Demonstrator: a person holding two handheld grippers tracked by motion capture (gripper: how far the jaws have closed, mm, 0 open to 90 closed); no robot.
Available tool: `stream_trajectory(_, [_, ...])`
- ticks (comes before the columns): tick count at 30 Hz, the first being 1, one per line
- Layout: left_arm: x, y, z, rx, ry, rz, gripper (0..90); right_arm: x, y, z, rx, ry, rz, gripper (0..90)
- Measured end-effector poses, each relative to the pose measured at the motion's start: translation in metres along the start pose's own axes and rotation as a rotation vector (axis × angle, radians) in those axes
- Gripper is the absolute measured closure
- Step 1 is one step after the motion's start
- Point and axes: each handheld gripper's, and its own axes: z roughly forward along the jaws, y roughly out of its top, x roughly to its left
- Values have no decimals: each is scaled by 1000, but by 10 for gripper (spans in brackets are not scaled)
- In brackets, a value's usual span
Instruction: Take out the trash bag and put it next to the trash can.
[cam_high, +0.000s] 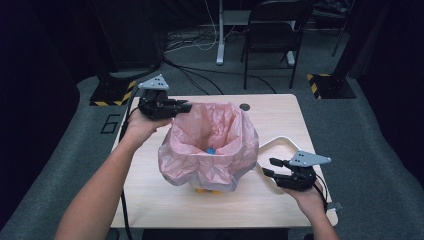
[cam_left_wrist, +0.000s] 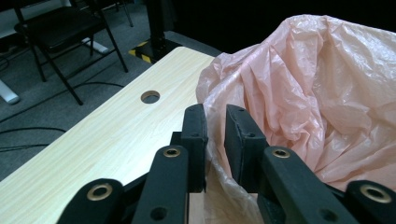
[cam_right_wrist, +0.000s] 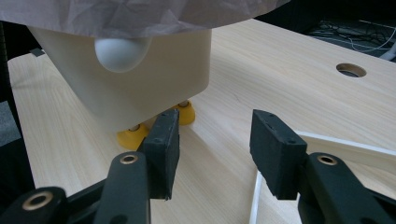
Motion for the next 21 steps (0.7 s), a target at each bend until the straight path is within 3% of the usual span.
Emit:
stream_trajectory(11, [-2,10,-11,-26,38,39,882,-2,5,-6,-19,-5,4,503])
stream_trajectory(21, [-5,14,-23,-65,23,46,891,0,12,-12,-41,-4,3,497])
